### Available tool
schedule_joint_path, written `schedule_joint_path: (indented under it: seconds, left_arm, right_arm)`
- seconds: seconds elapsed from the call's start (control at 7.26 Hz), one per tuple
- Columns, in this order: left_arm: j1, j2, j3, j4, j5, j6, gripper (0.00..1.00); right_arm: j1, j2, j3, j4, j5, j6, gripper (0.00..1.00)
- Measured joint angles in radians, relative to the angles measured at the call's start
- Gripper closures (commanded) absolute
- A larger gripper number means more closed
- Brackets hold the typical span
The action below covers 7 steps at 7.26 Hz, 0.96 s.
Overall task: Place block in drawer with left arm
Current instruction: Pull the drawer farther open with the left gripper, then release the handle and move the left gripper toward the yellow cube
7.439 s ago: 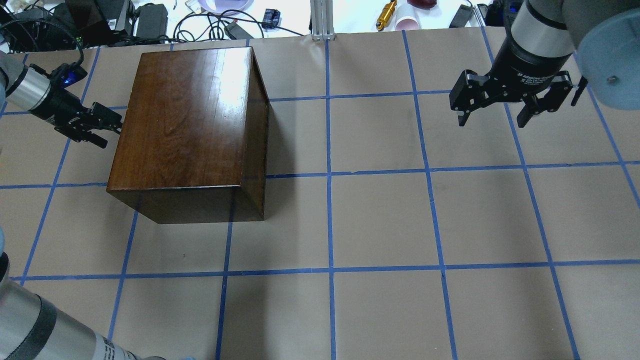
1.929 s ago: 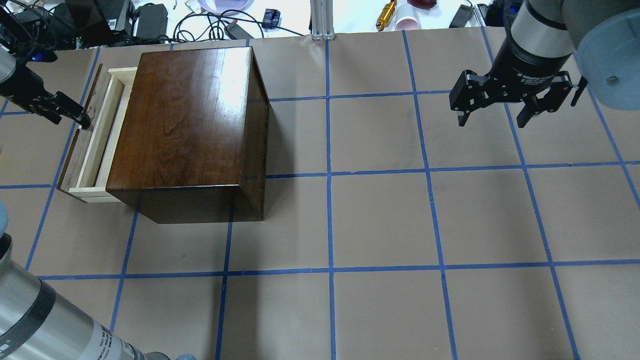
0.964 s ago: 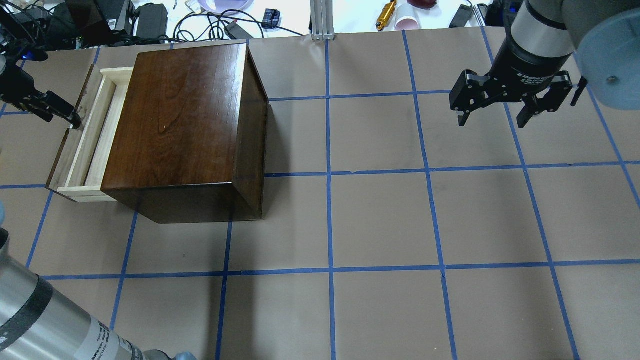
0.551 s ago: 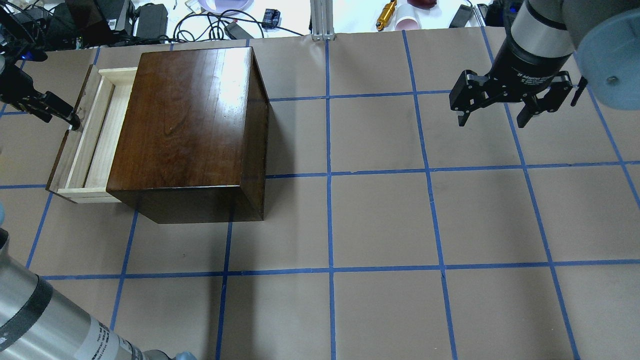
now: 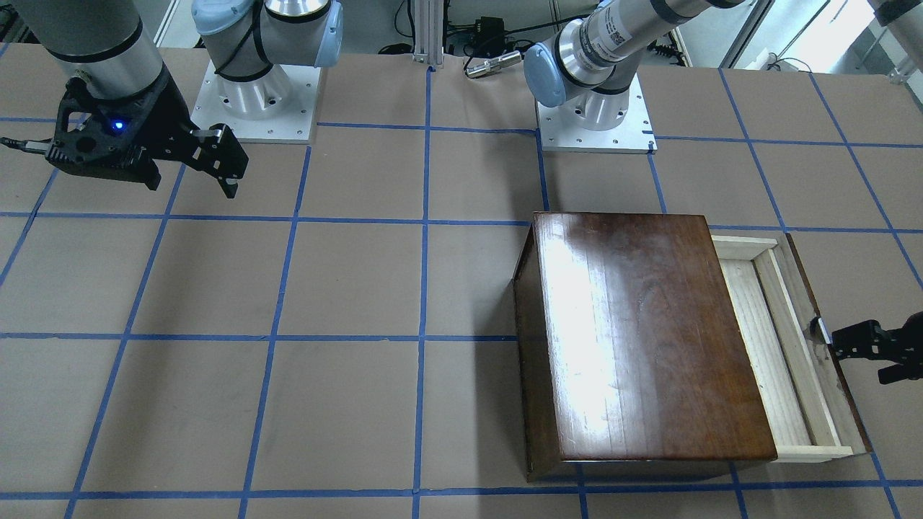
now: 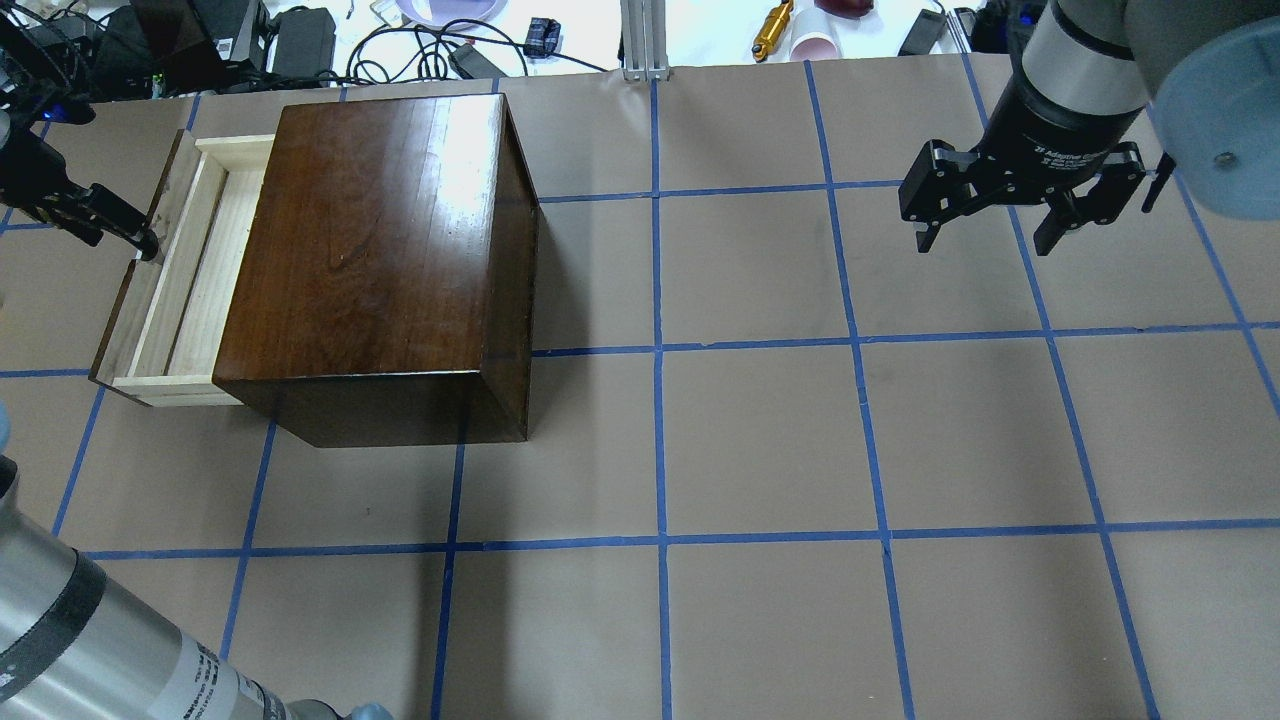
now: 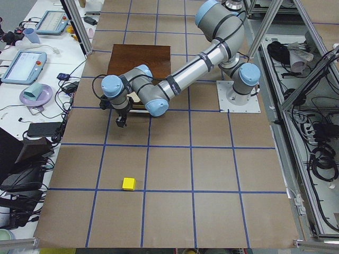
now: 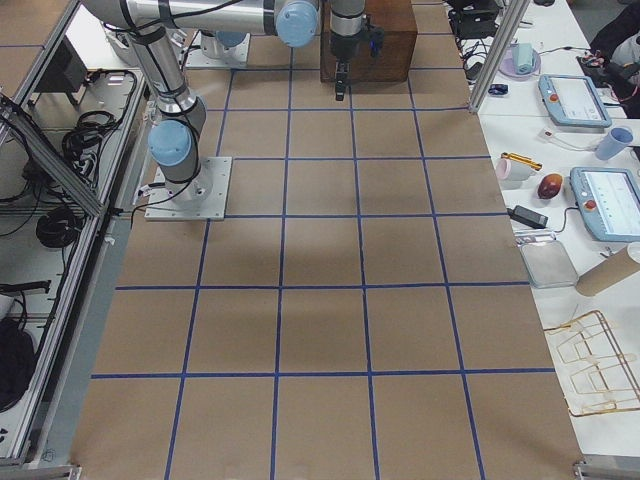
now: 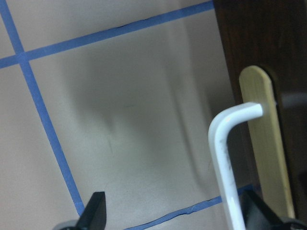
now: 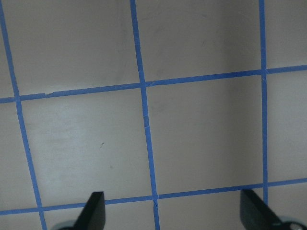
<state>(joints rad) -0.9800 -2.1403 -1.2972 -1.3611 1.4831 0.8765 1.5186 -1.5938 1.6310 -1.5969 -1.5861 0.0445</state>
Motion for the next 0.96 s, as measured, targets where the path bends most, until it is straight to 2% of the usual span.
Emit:
schedule_joint_path:
  seconds: [0.96]
  left_arm:
    - [0.011, 0.014, 0.007, 0.001, 0.01, -0.013, 0.0]
  right_arm:
    - [-0.001, 0.0, 0.0, 0.0, 0.0, 0.0, 0.0]
